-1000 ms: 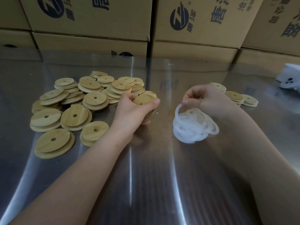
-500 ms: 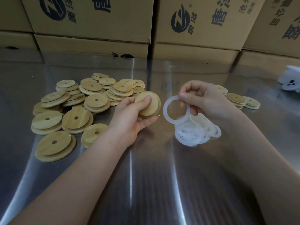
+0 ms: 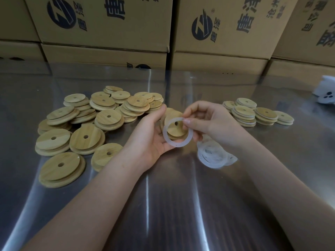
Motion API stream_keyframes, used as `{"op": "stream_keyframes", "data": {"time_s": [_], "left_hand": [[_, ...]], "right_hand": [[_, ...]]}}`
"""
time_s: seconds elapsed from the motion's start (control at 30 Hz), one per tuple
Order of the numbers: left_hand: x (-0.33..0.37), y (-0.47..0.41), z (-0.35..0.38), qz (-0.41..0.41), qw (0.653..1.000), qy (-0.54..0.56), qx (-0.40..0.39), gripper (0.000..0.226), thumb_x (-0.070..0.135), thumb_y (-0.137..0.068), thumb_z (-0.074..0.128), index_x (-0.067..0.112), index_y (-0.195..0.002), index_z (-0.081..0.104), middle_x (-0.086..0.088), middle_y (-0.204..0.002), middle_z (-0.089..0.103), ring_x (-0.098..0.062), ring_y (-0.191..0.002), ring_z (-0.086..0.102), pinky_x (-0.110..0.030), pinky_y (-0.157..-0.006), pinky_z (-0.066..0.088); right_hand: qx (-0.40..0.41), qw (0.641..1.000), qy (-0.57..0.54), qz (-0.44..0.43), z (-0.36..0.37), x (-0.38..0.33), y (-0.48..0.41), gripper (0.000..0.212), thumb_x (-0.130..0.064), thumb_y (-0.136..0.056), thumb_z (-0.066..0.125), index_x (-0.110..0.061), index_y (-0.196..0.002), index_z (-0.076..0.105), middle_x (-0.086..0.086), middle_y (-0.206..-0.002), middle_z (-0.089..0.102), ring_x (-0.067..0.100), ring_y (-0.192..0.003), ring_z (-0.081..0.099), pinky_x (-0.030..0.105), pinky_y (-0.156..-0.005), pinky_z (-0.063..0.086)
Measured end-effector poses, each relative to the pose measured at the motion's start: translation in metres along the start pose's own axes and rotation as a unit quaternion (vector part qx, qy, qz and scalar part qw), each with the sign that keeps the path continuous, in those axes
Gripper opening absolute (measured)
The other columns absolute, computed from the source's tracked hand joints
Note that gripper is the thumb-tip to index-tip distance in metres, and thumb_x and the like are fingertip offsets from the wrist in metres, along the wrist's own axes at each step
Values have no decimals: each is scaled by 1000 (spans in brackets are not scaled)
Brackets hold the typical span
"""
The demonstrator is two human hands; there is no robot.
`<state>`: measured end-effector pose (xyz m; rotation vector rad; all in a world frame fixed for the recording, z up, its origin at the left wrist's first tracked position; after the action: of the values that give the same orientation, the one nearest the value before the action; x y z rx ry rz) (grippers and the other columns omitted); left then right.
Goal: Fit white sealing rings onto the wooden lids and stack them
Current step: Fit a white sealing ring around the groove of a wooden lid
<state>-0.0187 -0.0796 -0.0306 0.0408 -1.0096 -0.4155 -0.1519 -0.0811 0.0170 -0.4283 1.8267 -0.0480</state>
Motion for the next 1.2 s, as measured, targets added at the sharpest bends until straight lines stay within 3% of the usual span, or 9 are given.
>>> {"op": "stream_keyframes", "data": {"time_s": [0.13, 0.33, 0.6, 1.2], "left_hand": [[1, 0, 7, 19, 996, -75, -39, 34, 24, -93, 59, 5, -122, 64, -19, -118, 68, -28, -102, 70, -45, -93, 55], [0, -3, 4, 56, 994, -88, -33, 35, -3, -91, 59, 19, -117, 67, -9, -106, 74, -23, -96, 73, -40, -79, 60], [3, -4, 2, 71, 991, -105, -34, 37, -3, -91, 59, 22, -117, 68, -6, -104, 75, -21, -94, 73, -39, -80, 61], [7, -1, 3, 114, 982, -149, -11, 30, 15, -96, 57, 21, -125, 65, 0, -112, 73, -16, -107, 68, -43, -92, 56]], "right_hand": [[46, 999, 6, -10, -1, 3, -1, 12, -1, -89, 65, -11, -84, 63, 1, -64, 65, 15, -45, 53, 23, -44, 42], [93, 995, 24, -35, -7, -1, 0, 12, -7, -88, 68, -17, -83, 64, -2, -67, 65, 15, -45, 53, 22, -45, 42], [126, 990, 61, -30, -9, -1, 0, 16, -12, -87, 70, -24, -78, 66, -10, -67, 64, 9, -49, 53, 17, -47, 41], [155, 985, 78, -14, -14, 3, -1, 16, -13, -86, 71, -25, -75, 68, -5, -67, 66, 8, -55, 59, 22, -53, 47]]}}
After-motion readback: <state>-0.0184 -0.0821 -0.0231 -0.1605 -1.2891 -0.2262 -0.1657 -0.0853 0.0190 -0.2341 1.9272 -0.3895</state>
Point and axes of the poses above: each hand's wrist, its own y-axis away from the middle knuckle, its own z-axis out of the palm, x = y × z, the point moved 7 cm from there along -y, towards the middle knuckle
